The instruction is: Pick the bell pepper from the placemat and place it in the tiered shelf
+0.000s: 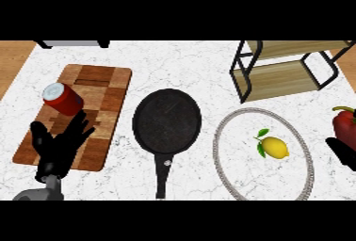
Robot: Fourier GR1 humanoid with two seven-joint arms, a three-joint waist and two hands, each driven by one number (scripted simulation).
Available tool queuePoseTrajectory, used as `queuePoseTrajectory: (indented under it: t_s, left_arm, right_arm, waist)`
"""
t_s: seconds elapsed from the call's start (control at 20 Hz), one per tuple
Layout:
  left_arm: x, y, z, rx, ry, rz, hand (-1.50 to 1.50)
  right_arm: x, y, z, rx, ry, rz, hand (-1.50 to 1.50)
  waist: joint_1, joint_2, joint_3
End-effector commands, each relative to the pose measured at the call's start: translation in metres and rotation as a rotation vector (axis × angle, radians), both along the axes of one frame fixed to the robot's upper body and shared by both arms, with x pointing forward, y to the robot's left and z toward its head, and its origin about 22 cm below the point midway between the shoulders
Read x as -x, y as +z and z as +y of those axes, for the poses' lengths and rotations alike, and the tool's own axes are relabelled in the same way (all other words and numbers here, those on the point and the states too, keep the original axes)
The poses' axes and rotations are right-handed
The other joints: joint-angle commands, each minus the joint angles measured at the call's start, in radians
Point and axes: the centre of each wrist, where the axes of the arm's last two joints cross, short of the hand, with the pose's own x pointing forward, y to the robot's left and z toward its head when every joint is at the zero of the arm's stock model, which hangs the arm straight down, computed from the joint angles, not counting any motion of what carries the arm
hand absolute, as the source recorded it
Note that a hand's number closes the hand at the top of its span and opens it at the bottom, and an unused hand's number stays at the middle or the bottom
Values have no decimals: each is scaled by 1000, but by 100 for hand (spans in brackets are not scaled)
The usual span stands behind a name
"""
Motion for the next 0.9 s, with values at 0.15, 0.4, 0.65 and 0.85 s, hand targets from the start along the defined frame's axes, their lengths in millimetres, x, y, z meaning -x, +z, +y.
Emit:
queuePoseTrajectory:
  t_s: [0.15,0.4,0.65,0.85]
  left_arm:
    - [0,-10,-7,13,-4,68,0]
    - [5,3,1,15,-9,66,0]
    - [-21,-9,-8,22,-16,51,0]
    - [-10,-7,9,13,-16,51,0]
  right_arm:
    - [-14,85,-32,-92,-88,-48,150]
    - [-45,116,-50,-115,-176,-47,150]
    - [-77,143,-46,-119,-181,-63,150]
    - [-100,136,-70,-87,-171,-47,150]
  waist:
    - [11,7,-5]
    - [28,9,-4]
    - [26,15,-5]
    - [29,14,-4]
